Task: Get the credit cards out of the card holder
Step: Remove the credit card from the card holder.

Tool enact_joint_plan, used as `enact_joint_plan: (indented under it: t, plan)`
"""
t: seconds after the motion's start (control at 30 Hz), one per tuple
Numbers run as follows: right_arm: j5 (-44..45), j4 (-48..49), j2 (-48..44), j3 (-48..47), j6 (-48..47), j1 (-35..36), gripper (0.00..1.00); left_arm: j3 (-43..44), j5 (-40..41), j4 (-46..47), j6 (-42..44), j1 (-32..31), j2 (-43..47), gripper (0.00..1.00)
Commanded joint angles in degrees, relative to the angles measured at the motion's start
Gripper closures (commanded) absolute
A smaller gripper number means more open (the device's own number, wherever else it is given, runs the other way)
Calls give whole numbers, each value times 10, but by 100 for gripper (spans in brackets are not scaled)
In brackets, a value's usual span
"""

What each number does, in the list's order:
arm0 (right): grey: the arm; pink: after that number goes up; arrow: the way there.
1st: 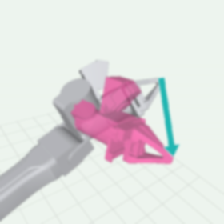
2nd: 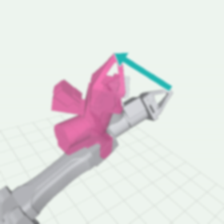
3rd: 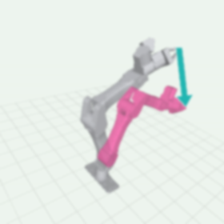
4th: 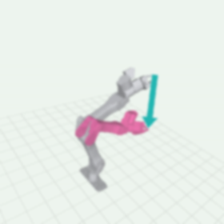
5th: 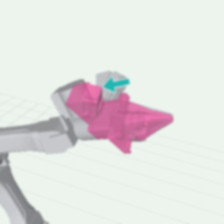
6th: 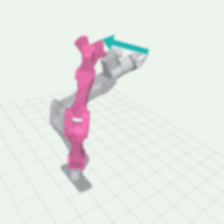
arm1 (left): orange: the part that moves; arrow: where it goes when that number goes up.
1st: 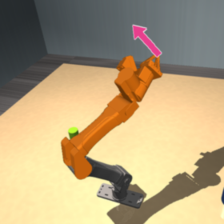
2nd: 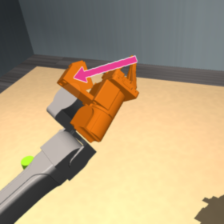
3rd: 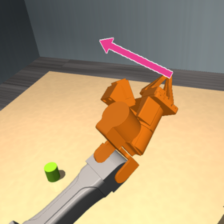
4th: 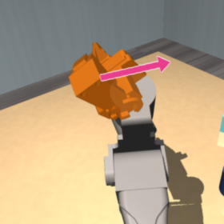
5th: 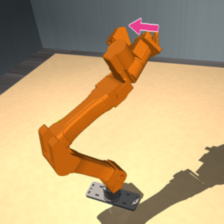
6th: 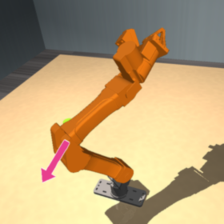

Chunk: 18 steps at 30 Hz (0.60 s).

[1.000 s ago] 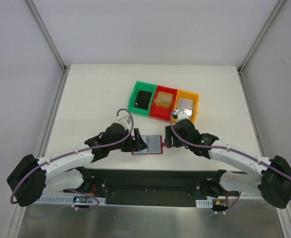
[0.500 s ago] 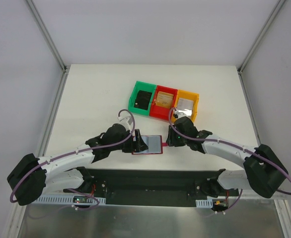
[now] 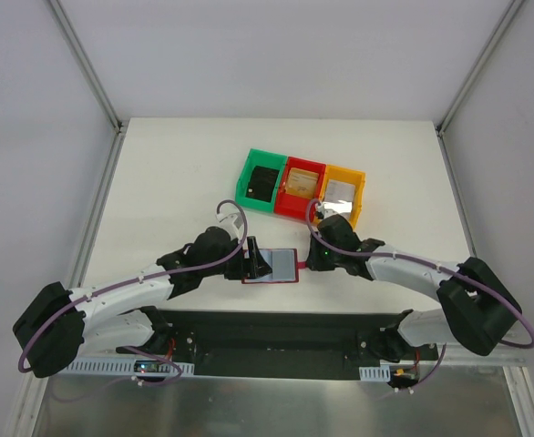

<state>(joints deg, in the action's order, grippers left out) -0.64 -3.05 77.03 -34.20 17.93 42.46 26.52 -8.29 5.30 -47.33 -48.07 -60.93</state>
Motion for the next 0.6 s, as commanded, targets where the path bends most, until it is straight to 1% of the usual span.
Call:
enact_joint_plan:
  t: [0.0, 0.1, 0.13, 0.33, 0.37, 0.43, 0.57]
  plan:
    - [-7, 15, -10, 3, 4, -2, 85, -1, 8, 20, -2, -5, 1, 30]
    - [-3, 4, -19, 0, 1, -2, 98, -2, 8, 22, -1, -6, -1, 31]
    - [-3, 2, -21, -1, -1, -3, 100, -2, 8, 22, 0, -6, -2, 31]
    - [3, -35, -57, -16, -18, 11, 100, -2, 15, 22, 0, -5, -5, 32]
    - [27, -52, -63, -25, -23, 21, 100, -2, 17, 22, 1, -5, -9, 32]
    - [41, -76, -76, -40, -30, 32, 100, 2, 21, 19, 1, -5, -16, 32]
    - [39, -97, -90, -53, -33, 45, 100, 20, 25, 9, 7, -5, -38, 35]
